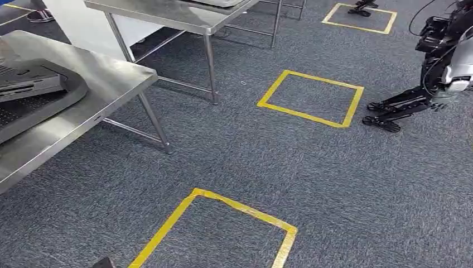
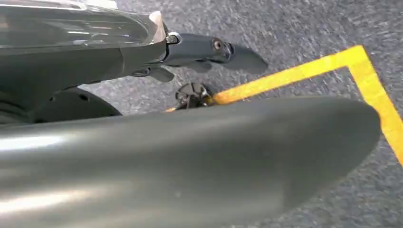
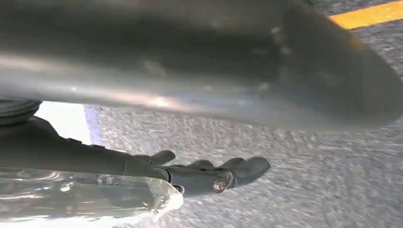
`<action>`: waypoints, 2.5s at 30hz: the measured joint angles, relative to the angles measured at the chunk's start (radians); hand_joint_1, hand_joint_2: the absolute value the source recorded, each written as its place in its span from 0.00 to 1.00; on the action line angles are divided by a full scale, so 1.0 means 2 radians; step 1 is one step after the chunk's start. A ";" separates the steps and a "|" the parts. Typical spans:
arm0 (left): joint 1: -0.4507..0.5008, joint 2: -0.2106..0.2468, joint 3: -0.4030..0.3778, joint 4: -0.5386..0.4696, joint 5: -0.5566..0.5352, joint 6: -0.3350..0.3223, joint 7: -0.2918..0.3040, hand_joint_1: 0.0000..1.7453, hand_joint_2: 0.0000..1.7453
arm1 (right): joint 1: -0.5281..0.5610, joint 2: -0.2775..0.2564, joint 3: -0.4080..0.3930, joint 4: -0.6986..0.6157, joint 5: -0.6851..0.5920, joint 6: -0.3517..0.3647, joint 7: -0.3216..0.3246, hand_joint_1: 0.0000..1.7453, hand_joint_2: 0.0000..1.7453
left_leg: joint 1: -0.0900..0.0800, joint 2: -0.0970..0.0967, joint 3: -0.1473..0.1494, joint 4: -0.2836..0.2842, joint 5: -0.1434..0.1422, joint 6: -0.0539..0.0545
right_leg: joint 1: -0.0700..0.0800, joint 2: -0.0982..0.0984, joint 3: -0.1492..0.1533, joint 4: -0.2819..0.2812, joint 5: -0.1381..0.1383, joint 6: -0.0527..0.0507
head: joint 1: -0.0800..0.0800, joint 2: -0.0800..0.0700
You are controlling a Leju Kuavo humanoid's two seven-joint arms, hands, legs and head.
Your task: Take the parts from the cabinet and place them on the table.
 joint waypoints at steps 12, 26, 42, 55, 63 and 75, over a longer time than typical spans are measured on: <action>0.002 0.000 0.000 0.000 0.000 0.001 -0.001 0.00 0.00 | 0.003 0.001 0.003 0.002 0.007 0.000 0.002 0.00 0.00 | 0.005 0.057 0.013 -0.008 -0.005 0.003 | -0.012 -0.073 -0.007 0.015 0.009 0.027 | 0.002 0.000; 0.003 0.001 0.000 0.000 0.000 0.001 -0.001 0.00 0.00 | 0.000 0.000 0.003 0.002 0.012 0.000 0.008 0.00 0.00 | 0.003 0.027 -0.033 0.079 -0.024 -0.005 | -0.001 -0.020 0.005 -0.001 0.000 -0.008 | 0.000 0.000; 0.003 0.001 0.001 0.000 0.000 0.000 -0.004 0.00 0.00 | 0.002 -0.002 0.003 0.002 0.019 0.000 0.008 0.00 0.00 | 0.006 0.053 0.012 -0.004 -0.009 0.005 | -0.009 -0.063 -0.022 0.043 0.000 0.025 | 0.002 0.000; 0.004 0.002 0.001 0.000 0.000 -0.002 -0.004 0.00 0.00 | 0.000 -0.003 0.006 0.002 0.022 0.000 0.008 0.00 0.00 | 0.003 0.031 -0.055 0.139 -0.065 -0.009 | -0.002 -0.031 0.003 -0.001 0.002 -0.008 | 0.000 0.000; 0.000 0.003 0.002 0.000 0.000 -0.003 -0.006 0.00 0.00 | 0.003 -0.003 0.006 0.003 0.022 0.000 0.007 0.00 0.00 | 0.004 0.006 -0.004 0.001 0.003 0.005 | -0.004 0.005 0.003 0.000 -0.004 0.010 | 0.001 0.000; 0.003 0.002 0.002 0.000 0.000 -0.003 -0.005 0.00 0.00 | -0.001 -0.005 0.007 0.002 0.024 0.000 0.008 0.00 0.00 | 0.002 0.059 0.012 -0.001 -0.011 0.000 | -0.001 -0.079 -0.004 0.004 0.003 0.014 | 0.001 0.000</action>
